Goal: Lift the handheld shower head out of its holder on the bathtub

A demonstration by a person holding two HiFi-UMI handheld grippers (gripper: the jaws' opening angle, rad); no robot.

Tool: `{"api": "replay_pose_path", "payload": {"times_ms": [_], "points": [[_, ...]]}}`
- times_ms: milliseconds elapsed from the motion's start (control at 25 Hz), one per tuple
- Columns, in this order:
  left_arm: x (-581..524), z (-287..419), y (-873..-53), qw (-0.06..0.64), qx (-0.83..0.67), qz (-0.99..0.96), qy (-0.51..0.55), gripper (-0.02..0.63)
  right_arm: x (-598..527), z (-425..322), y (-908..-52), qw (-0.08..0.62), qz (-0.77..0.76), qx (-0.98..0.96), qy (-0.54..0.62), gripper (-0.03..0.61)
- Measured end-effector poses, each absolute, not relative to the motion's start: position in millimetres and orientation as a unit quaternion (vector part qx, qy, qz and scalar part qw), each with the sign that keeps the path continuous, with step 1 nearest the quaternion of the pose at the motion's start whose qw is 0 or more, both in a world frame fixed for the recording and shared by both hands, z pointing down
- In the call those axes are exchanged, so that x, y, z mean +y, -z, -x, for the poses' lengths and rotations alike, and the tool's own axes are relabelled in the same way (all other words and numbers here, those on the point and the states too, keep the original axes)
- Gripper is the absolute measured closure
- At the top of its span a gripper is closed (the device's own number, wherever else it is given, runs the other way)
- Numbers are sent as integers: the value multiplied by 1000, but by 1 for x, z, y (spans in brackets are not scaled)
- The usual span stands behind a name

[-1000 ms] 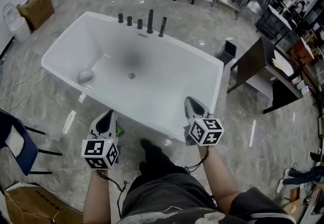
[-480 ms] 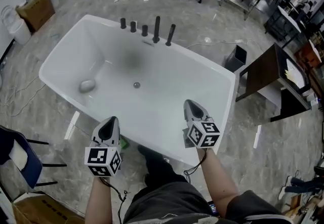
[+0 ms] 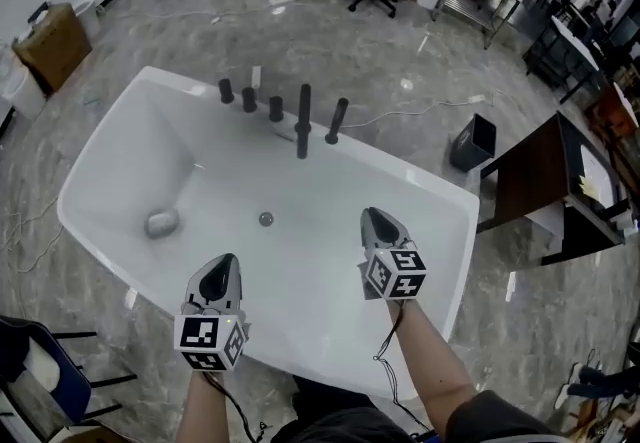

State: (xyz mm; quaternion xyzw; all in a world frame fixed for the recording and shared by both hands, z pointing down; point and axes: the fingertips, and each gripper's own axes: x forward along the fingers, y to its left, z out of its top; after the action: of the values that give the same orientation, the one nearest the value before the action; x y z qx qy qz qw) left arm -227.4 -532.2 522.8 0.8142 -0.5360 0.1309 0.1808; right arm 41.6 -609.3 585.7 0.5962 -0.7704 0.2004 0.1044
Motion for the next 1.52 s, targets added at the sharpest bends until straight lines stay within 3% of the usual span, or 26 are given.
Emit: {"api": "replay_pose_path", "payload": {"times_ms": [160, 200, 240, 560, 760, 1400, 1440, 1480, 1520], "points": [[-593, 222, -545, 186, -536, -813, -131, 598, -682, -52, -613, 99, -614, -758, -197, 546], [-606, 221, -549, 186, -535, -814, -131, 598, -699, -53, -621, 98, -616, -755, -200, 519], [-619, 220, -554, 187, -533, -815, -131, 598, -715, -53, -630, 98, -616, -754, -205, 441], [-692, 206, -601, 194, -517, -822, -139, 598, -820, -49, -693, 120, -616, -751, -205, 333], [-717, 204, -632, 198, -510, -824, -147, 598, -868, -42, -725, 155, -617, -752, -173, 336], [-742, 202, -678, 206, -504, -826, -146, 598, -949, -37, -769, 173, -619, -750, -157, 338], [-742, 201, -677, 205, -504, -826, -145, 598, -952, -39, -769, 180, -619, -749, -154, 353], [-743, 201, -677, 205, -504, -826, -144, 598, -954, -40, -769, 188, -617, -749, -150, 446], [-744, 202, -675, 204, -505, -827, -143, 598, -956, -39, -768, 196, -613, -752, -144, 447]]}}
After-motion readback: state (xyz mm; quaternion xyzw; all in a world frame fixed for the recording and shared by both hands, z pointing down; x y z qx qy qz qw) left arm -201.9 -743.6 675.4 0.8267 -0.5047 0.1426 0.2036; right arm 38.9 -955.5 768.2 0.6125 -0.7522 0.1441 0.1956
